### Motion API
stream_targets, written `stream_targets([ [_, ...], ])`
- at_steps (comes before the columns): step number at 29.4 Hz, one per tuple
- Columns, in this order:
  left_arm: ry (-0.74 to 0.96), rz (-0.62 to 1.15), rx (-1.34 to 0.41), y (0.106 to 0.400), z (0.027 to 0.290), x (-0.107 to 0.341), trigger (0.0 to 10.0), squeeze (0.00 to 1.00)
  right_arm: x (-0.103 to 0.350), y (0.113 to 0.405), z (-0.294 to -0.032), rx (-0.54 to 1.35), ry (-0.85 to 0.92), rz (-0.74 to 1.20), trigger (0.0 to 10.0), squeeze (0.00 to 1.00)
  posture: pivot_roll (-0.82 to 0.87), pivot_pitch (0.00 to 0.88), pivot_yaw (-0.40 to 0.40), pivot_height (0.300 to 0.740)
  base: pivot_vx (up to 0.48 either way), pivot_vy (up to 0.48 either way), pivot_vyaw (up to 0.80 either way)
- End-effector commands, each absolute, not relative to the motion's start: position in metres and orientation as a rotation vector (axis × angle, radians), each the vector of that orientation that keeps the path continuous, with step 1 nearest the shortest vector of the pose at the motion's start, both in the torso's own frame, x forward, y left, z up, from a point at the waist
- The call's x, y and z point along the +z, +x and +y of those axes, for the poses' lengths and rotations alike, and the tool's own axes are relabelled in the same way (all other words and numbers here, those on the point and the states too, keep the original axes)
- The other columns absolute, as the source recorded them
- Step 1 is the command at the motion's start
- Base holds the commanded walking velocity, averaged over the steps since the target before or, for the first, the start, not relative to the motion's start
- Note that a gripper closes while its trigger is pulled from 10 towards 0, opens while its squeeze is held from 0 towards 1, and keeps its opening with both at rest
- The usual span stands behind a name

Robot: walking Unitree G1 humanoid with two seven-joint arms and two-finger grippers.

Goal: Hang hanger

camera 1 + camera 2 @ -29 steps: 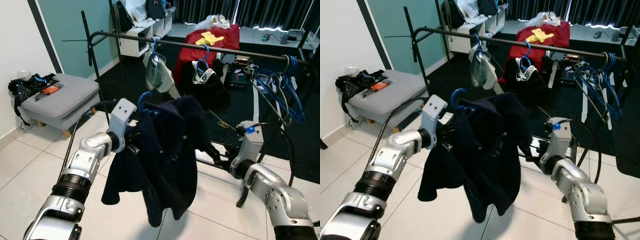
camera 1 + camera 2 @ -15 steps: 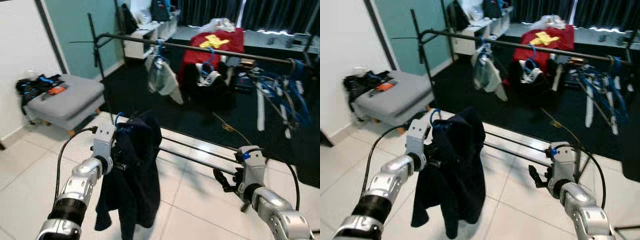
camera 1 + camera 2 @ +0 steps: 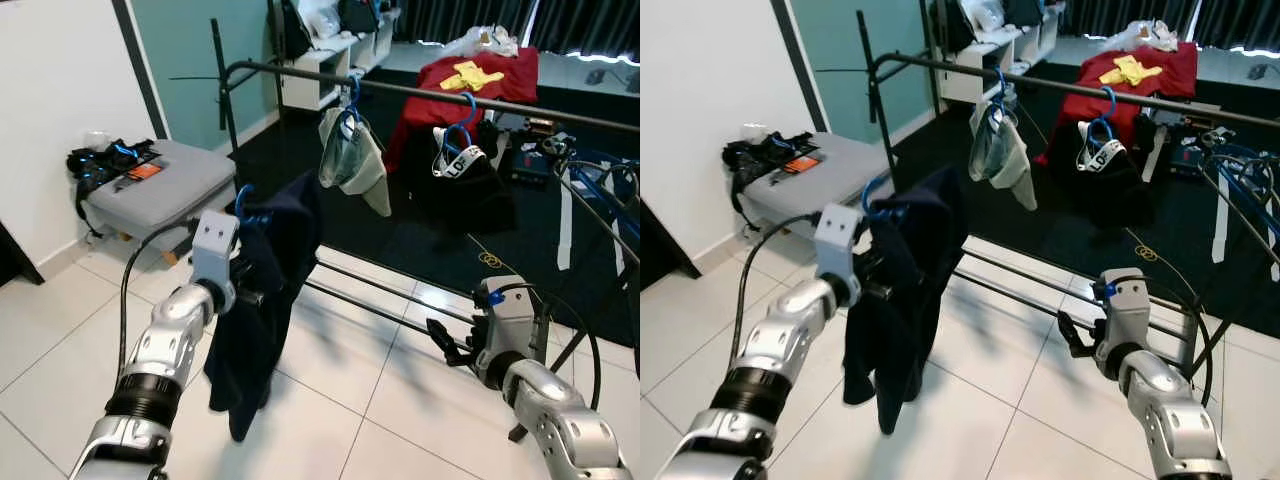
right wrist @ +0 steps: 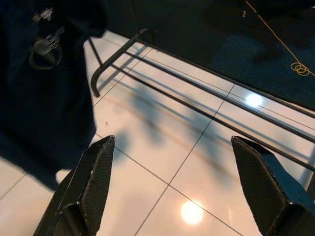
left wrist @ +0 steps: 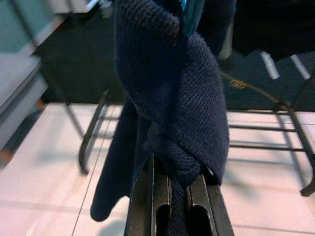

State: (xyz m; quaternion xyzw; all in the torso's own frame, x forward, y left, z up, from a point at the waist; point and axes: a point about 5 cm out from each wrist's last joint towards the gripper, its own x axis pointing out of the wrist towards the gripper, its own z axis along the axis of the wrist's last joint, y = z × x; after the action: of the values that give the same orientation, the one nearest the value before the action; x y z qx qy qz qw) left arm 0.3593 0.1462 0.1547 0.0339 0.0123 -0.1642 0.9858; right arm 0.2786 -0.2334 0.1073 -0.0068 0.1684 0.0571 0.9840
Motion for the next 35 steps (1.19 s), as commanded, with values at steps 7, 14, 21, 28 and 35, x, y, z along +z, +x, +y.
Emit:
stream_targets([
  [7, 0.05, -0.055, -0.393, 0.36, 0.13, 0.172, 10.0, 0.0, 0.112, 0.281, -0.234, 0.098, -0.01, 0.3, 10.0, 0.0, -0.11, 0.0, 0.031, 0.74, 0.444, 0.0, 0.0],
  [14, 0.045, -0.061, -0.418, 0.358, 0.124, 0.173, 10.0, 0.0, 0.115, 0.282, -0.234, 0.091, 0.025, 0.272, 10.0, 0.0, -0.11, 0.0, 0.031, 0.74, 0.48, 0.0, 0.0],
  [21, 0.049, -0.079, -0.452, 0.359, 0.116, 0.179, 10.0, 0.0, 0.119, 0.283, -0.234, 0.081, 0.05, 0.248, 10.0, 0.0, -0.11, 0.0, 0.032, 0.74, 0.48, 0.0, 0.0],
  [28, 0.055, -0.085, -0.468, 0.359, 0.111, 0.181, 10.0, 0.0, 0.119, 0.283, -0.234, 0.074, 0.052, 0.25, 10.0, 0.0, -0.12, 0.0, 0.034, 0.74, 0.48, 0.0, 0.0],
  [35, 0.087, -0.078, -0.461, 0.366, 0.106, 0.188, 10.0, 0.0, 0.118, 0.283, -0.234, 0.063, 0.056, 0.259, 10.0, 0.0, -0.12, 0.0, 0.037, 0.74, 0.48, 0.0, -0.22],
])
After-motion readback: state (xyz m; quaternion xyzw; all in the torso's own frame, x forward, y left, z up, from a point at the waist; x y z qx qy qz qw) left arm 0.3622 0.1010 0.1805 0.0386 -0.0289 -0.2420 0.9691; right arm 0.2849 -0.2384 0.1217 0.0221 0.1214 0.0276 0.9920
